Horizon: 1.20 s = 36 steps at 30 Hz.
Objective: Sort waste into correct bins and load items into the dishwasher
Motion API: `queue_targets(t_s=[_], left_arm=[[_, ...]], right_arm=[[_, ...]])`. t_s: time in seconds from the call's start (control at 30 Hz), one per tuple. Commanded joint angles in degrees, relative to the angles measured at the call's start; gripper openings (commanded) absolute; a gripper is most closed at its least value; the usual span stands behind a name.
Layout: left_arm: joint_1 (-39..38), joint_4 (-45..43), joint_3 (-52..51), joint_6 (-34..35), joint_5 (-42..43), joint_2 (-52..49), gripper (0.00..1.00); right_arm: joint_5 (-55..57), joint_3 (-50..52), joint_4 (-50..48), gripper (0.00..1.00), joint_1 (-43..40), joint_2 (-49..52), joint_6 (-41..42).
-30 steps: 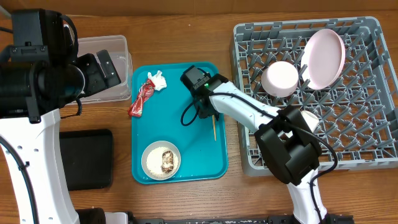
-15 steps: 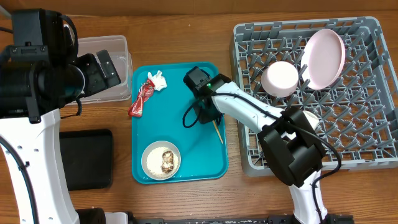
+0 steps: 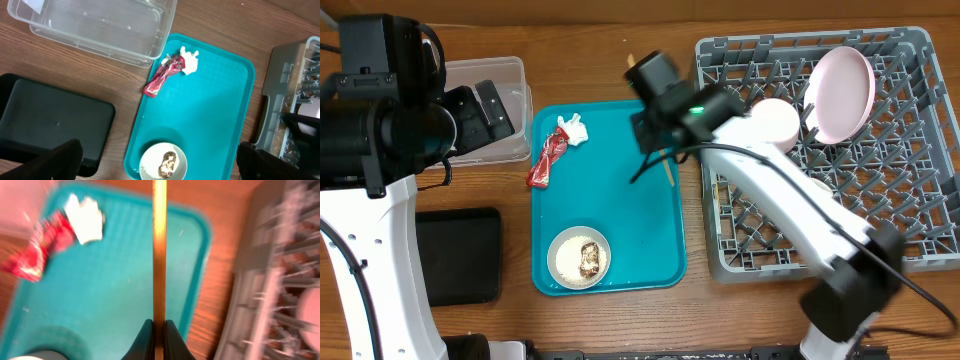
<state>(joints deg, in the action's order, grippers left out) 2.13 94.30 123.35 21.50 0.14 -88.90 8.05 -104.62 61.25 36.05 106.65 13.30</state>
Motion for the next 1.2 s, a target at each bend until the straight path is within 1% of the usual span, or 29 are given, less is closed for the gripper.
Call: queue_targets(t_s=[0.0,0.17,0.3,0.47,0.53,0.7,0.77,0.87,1.0,1.17], left_arm=[[0.11,-0.2,0.11,0.39,-0.74,-0.02,1.0],[0.11,-0.2,0.11,0.39,-0.74,-0.02,1.0],[0.11,-0.2,0.11,0.39,-0.72,-0.02,1.0],[0.11,-0.2,0.11,0.39,-0.74,-0.02,1.0],[0.11,-0.2,0.11,0.39,-0.72,-0.02,1.0],[0.11,-0.2,0.11,0.39,-0.72,-0.02,1.0],[0.11,-0.2,0.13,0.39,-0.72,-0.02,1.0],[0.11,-0.22,0.11,0.39,-0.72,-0.02,1.0],[0.11,-0.2,0.11,0.39,-0.72,-0.02,1.0],[0.11,-0.2,0.11,0.39,-0.74,-0.02,1.0]], right_arm=[[2.43,-1.11,1.44,0.04,-3.78,-2.62,0.48],[2.99,0.46,4.5,0.04,-10.43,-2.38,0.44],[2.95,5.53,5.33,0.04,-14.97,-2.38,0.04],[2.38,11.3,4.44,0.04,-18.16,-2.38,-0.9],[2.29,12.41,3.61,0.04,-18.45,-2.38,-2.99],[2.1,12.48,1.36,0.04,-18.34,-2.38,-5.03],[0.66,12.55,0.31,0.04,-18.34,-2.27,-5.03],[-5.68,13.62,-2.73,0.04,-18.34,-1.99,-4.83],[-5.79,16.87,-7.67,0.04,-18.34,-1.84,-2.62],[-6.03,19.69,-11.26,0.04,-17.51,-1.75,-3.26]])
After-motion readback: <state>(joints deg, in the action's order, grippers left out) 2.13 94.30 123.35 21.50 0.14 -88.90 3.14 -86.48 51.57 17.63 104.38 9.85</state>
